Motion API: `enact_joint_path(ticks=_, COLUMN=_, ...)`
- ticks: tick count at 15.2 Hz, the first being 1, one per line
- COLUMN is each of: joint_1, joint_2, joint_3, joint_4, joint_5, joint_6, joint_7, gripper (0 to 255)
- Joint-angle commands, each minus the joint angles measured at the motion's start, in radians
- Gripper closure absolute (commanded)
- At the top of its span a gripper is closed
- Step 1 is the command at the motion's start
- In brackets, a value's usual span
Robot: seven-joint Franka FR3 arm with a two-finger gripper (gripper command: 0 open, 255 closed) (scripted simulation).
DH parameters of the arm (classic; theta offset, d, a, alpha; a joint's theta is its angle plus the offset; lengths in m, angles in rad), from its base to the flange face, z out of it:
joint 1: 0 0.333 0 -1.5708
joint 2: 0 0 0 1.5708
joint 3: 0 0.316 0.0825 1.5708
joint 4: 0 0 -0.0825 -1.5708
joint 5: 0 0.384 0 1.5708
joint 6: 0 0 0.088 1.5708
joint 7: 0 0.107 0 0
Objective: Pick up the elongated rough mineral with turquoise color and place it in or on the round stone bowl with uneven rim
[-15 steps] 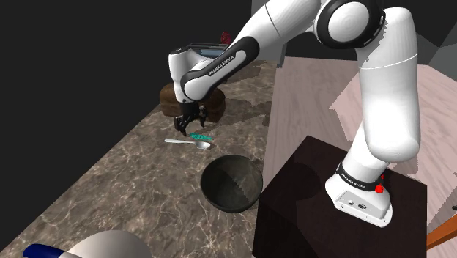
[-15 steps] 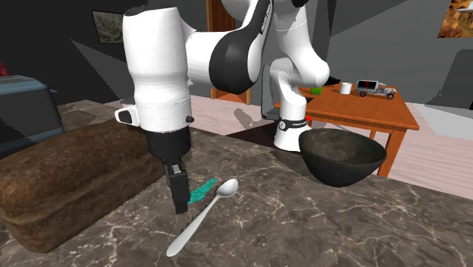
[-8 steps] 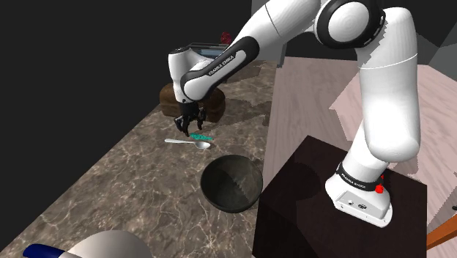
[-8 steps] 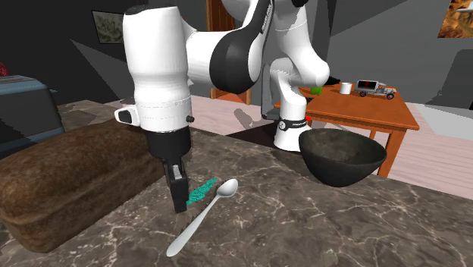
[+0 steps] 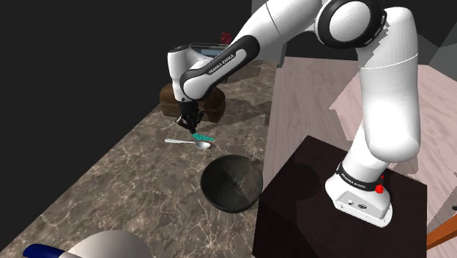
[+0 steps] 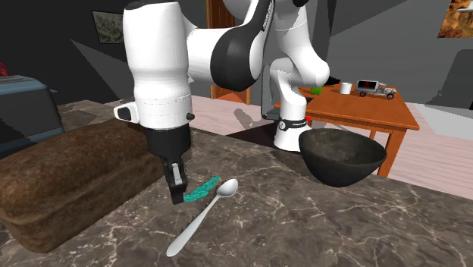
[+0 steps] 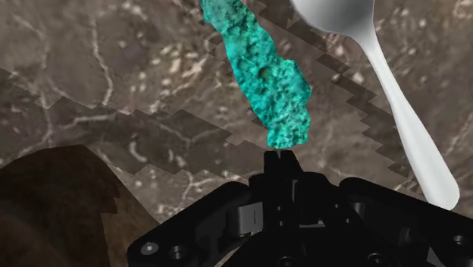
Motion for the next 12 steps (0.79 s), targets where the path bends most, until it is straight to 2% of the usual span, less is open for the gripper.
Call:
enact_joint_path(ticks=1, joint_1=-0.003, joint_2=0.007, joint_3=-0.004, joint_4=-0.006, joint_5=-0.002, joint_6=0.000, joint_7=-0.001, gripper=255)
enact_joint_path(ticks=3, joint_1=-0.001, joint_2=0.000, joint_3=0.000, joint_4=0.001, joint_5=0.000, joint_6=-0.004, joint_7=-0.001, gripper=255)
enact_joint_path(ticks=4, joint_1=-0.001, joint_2=0.000, joint_3=0.000, joint_4=0.001, joint_5=0.000, joint_6=-0.004, joint_7=-0.001, gripper=0)
enact_joint_path(ticks=8, joint_1=-0.097, joint_2=-0.107, joint_3=0.113, joint_4=-0.071, joint_5=0.067, joint_6=-0.081, joint_7=-0.455, gripper=0)
enact_joint_path(ticks=12, joint_1=-0.092, joint_2=-0.081, joint_3=0.108, joint_4=-0.092, joint_5=0.056, joint_6=-0.035, joint_7=-0.448, gripper=0)
